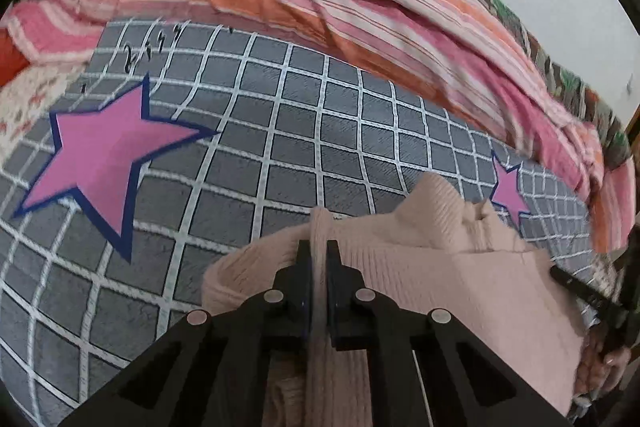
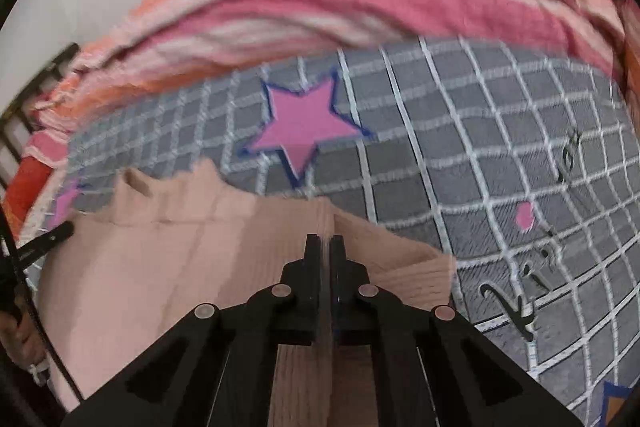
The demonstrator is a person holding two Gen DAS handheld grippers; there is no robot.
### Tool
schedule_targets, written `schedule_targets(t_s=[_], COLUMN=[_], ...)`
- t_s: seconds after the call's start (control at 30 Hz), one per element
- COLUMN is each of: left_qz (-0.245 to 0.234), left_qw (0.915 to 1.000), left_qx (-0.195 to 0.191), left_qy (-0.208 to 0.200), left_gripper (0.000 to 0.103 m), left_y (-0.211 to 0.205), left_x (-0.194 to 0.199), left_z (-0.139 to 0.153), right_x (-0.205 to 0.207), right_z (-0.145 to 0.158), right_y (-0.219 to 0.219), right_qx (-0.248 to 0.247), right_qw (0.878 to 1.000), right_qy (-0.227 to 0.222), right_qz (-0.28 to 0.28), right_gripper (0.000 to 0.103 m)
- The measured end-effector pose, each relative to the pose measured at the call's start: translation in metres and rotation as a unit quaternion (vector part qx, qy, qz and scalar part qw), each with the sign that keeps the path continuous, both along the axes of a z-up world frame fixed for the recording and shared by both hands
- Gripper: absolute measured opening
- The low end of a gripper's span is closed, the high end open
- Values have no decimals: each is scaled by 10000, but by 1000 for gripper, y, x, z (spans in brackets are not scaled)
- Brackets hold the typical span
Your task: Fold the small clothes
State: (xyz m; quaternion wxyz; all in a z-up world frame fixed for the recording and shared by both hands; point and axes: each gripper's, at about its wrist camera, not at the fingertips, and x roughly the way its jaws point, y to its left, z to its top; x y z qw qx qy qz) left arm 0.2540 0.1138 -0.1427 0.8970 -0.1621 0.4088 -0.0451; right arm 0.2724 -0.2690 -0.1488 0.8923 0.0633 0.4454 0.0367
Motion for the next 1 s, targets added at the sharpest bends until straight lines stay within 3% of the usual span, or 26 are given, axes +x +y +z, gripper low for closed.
schedule_targets(t_s=[0.17,0.23,0.3,0.33,0.4,0.5,0.67,0.8,1.0], left_qz=[-25,2,53,60,195,307,629,555,455], left_qw=[9999,9998,9995,9992,9991,9989,9976,9972,9974], left_qx=[-134,-164,-203,-246,-149,-31,-84,-260,376], left_qy=[2,-71,-222,-307,-348,-354,-260,-430,-422], left_gripper=[11,22,30,34,42,44,54,55,59], left_y=[9,14,20,24,31,44,69,77,59], left_x=[-9,-16,-25,-31,-40,-50,-56,-57,-51], left_z=[7,13,19,21,22,16,-9,-20,-23], right_x=[-10,-20,-34,-40,-50,-54,-31,-6,17], right_z=[21,39,52,56,57,41,-2,-10,-16], right_y=[12,30,50,62,87,118,148,149,161], right_qx=[-188,-355,-423,-389,-236,19,-519,-445,-752], right_qw=[9997,9987,9971,9963,9949,9933,9936,9955,9944], right_qy=[-141,-355,-547,-636,-660,-487,-39,256,290], right_qz=[-46,117,307,429,719,1047,1005,793,681], right_gripper=[11,17,36,37,37,37,37,37,37])
